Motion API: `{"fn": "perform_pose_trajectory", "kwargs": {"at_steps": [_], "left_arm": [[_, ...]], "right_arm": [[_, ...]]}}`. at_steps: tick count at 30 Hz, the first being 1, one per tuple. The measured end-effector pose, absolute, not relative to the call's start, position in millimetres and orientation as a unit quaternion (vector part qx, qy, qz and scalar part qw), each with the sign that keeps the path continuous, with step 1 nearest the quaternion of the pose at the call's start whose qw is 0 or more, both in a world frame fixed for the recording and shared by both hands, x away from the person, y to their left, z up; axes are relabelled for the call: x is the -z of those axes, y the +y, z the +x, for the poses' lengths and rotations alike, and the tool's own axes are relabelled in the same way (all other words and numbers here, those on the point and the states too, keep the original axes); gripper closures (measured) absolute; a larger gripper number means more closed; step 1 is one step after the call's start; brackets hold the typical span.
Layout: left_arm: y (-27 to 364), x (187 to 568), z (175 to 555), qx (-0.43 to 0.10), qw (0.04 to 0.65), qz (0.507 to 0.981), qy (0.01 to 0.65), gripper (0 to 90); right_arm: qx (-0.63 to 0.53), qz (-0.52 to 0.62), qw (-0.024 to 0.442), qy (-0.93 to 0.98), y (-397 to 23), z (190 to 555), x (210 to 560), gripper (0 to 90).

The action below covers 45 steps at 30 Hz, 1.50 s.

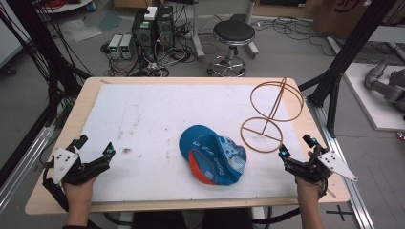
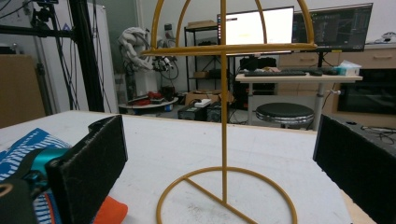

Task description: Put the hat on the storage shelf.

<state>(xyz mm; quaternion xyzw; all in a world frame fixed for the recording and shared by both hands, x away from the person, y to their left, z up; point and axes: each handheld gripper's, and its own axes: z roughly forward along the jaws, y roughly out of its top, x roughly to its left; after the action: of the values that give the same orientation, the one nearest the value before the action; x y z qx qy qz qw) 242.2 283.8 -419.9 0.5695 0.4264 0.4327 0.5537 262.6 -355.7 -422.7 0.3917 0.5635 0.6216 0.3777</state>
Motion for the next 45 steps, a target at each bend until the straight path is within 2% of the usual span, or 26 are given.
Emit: {"fn": "perform_pose_trajectory", "kwargs": {"at_steps": [11, 22, 27, 33, 41, 45], "left_arm": [[284.9, 419.9, 243.0, -0.436, 0.548, 0.568, 0.433, 12.8], [283.7, 419.2, 244.7, -0.435, 0.55, 0.565, 0.436, 12.8], [284.5, 419.1, 244.7, -0.435, 0.55, 0.562, 0.438, 12.8], [285.2, 418.7, 244.0, -0.435, 0.552, 0.56, 0.44, 12.8], [286.0, 418.7, 243.2, -0.436, 0.55, 0.561, 0.44, 12.8], [286.3, 418.9, 242.5, -0.435, 0.55, 0.56, 0.441, 12.8]], "right_arm": [[-0.625, 0.395, 0.372, 0.562, -356.2, 261.6, 420.9, 2.6], [-0.628, 0.369, 0.366, 0.579, -338.6, 253.6, 407.0, 2.6], [-0.63, 0.341, 0.364, 0.596, -320.7, 251.1, 400.4, 2.6], [-0.639, 0.297, 0.335, 0.626, -284.6, 247.9, 395.7, 2.9], [-0.631, 0.264, 0.321, 0.656, -253.9, 248.4, 397.2, 4.0], [-0.632, 0.261, 0.296, 0.667, -237.6, 251.5, 402.5, 4.0]]}}
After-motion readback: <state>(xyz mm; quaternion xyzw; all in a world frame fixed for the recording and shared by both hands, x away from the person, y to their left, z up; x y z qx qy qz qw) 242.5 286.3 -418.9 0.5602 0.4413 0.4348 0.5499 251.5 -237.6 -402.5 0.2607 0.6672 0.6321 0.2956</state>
